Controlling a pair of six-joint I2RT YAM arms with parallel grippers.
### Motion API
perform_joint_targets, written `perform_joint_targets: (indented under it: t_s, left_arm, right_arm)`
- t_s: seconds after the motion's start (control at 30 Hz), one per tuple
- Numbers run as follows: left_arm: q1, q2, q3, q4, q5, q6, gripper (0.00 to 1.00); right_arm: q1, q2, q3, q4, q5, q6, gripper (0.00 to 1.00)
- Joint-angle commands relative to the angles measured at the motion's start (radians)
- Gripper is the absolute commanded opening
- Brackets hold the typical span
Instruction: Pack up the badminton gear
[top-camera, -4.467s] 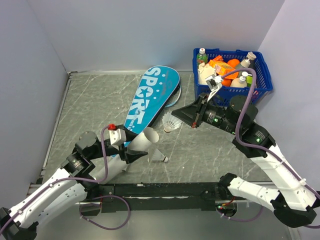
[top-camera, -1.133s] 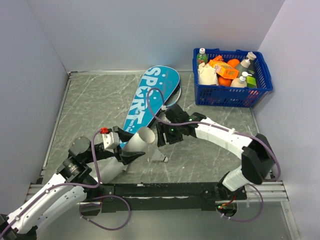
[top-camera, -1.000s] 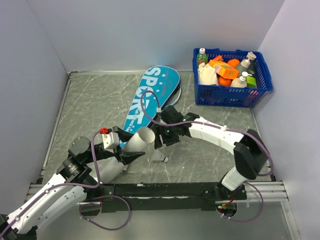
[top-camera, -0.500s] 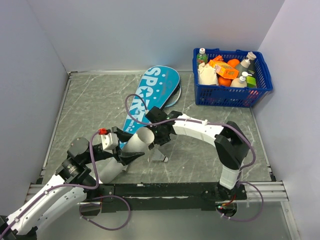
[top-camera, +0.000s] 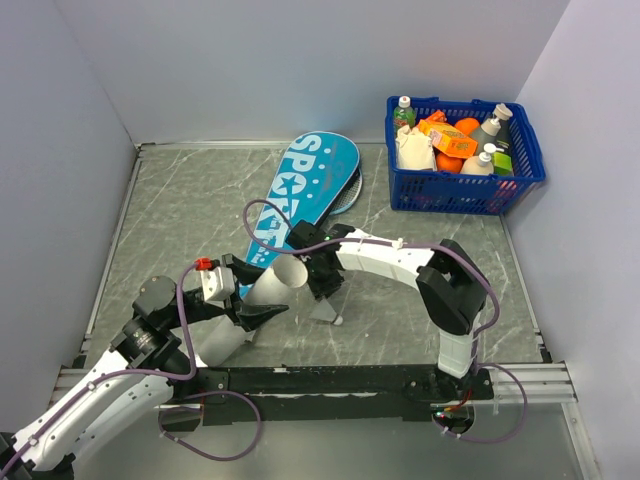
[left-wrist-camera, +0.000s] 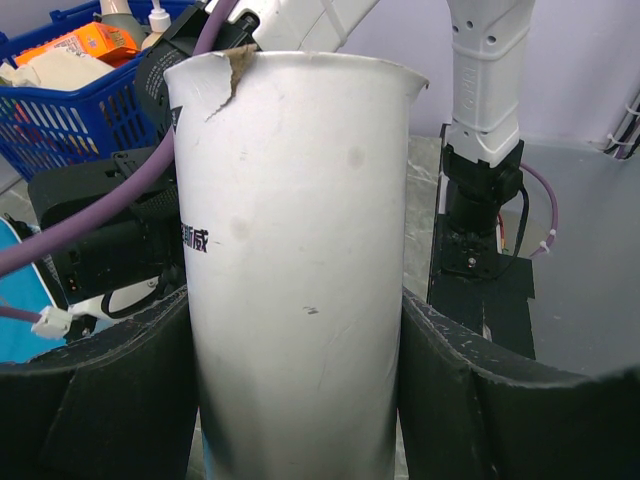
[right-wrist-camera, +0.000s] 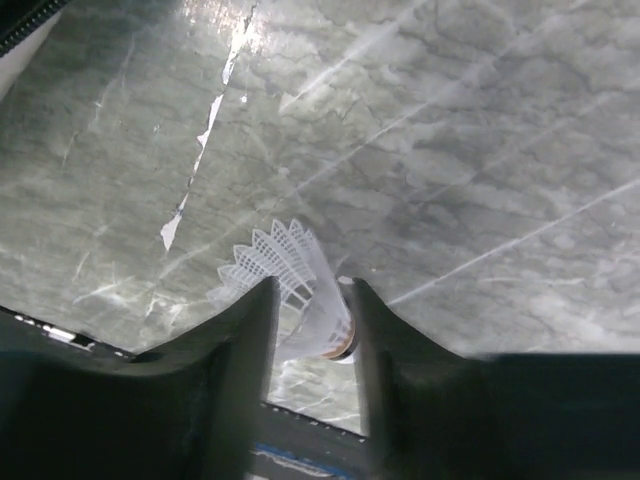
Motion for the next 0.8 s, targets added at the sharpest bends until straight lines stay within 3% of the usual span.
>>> perform_joint_targets:
  t_s: [0.0, 0.07, 0.47, 0.77]
  left_arm:
    - [-0.002, -0.009, 0.01, 0.033, 0.006, 0.009, 0.01]
    - [0.0, -0.008, 0.012, 0.034, 0.008, 0.009, 0.01]
    - [0.0, 0.003, 0.012, 0.044, 0.008, 0.003, 0.01]
    - [0.0, 0.026, 0.009, 0.062, 0.021, -0.01, 0.01]
  right_arm:
    - [0.012, 0.013, 0.04, -0.045, 0.05, -0.009, 0.14]
    - [0.013, 0.004, 0.041, -0.054, 0.063, -0.008, 0.0]
    - [-0.014, -0.167, 0.092, -0.137, 0.202, 0.007, 0.0]
    - [-0.137, -0.509, 0.086, -0.093, 0.185, 0.036, 0.0]
